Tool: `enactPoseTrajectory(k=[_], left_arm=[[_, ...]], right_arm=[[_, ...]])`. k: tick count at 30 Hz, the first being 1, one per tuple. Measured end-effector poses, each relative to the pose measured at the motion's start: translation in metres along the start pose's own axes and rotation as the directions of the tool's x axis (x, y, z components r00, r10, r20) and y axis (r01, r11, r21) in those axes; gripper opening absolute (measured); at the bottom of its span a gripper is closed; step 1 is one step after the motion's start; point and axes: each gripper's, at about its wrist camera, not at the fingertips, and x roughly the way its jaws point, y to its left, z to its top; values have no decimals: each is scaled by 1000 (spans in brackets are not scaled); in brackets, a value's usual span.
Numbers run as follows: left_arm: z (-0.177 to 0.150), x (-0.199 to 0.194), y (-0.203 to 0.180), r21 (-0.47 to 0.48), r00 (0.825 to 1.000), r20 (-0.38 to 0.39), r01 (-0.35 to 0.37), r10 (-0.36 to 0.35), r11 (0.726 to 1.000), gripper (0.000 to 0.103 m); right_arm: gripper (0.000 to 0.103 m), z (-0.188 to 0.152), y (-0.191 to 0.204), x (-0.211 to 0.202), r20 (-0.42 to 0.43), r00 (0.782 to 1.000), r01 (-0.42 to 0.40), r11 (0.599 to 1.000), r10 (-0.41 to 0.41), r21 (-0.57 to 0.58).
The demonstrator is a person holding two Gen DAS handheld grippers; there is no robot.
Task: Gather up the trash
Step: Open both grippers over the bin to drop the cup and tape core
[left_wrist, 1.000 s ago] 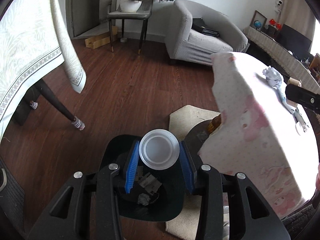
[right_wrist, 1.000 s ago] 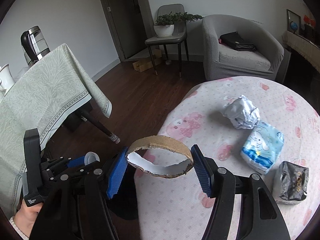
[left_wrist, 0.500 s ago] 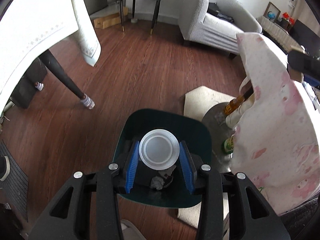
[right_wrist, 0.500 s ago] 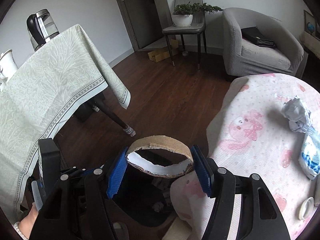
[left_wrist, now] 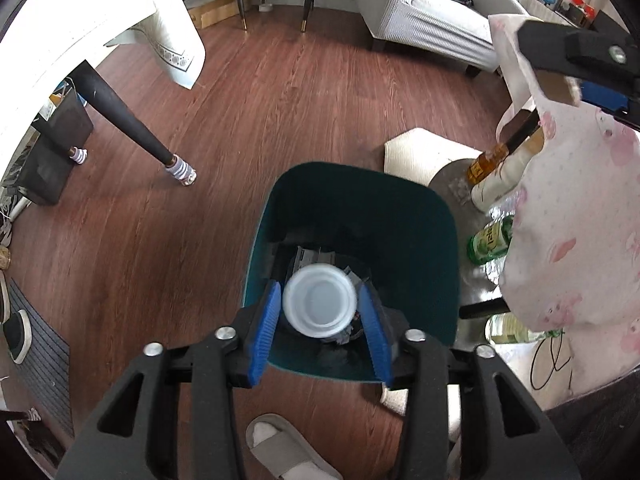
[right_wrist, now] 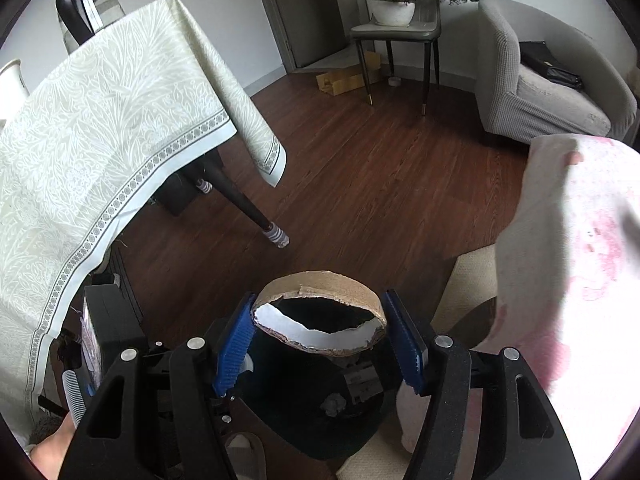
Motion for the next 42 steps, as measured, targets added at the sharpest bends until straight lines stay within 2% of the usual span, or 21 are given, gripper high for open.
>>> enactPoseTrajectory(k=[3, 9, 16, 30, 36, 42], left_arm=[[-3, -2, 4, 8, 1000, 2, 4, -4, 1000, 58], [-5, -11, 15, -7, 1000, 28, 5, -4, 1000, 58], [-3, -32, 23, -25, 996, 85, 6, -4, 1000, 58], [2, -79, 36, -52, 978, 207, 25, -14, 998, 53], [1, -97, 41, -67, 968, 249, 27, -9, 997, 45], [4, -119, 46, -78, 953, 303, 21, 3, 997, 37]], right_arm=[[65, -1, 1, 11, -20, 1000, 2, 1000, -2, 3], [64, -2, 8, 30, -55, 998, 7, 1000, -8, -4], [64, -9, 12, 52, -107, 994, 15, 1000, -17, -16], [65, -23, 21, 100, -220, 975, 34, 999, -42, -41], [64, -34, 28, 120, -279, 959, 34, 996, -56, -85], [65, -58, 23, 147, -351, 928, 75, 986, -123, -146]])
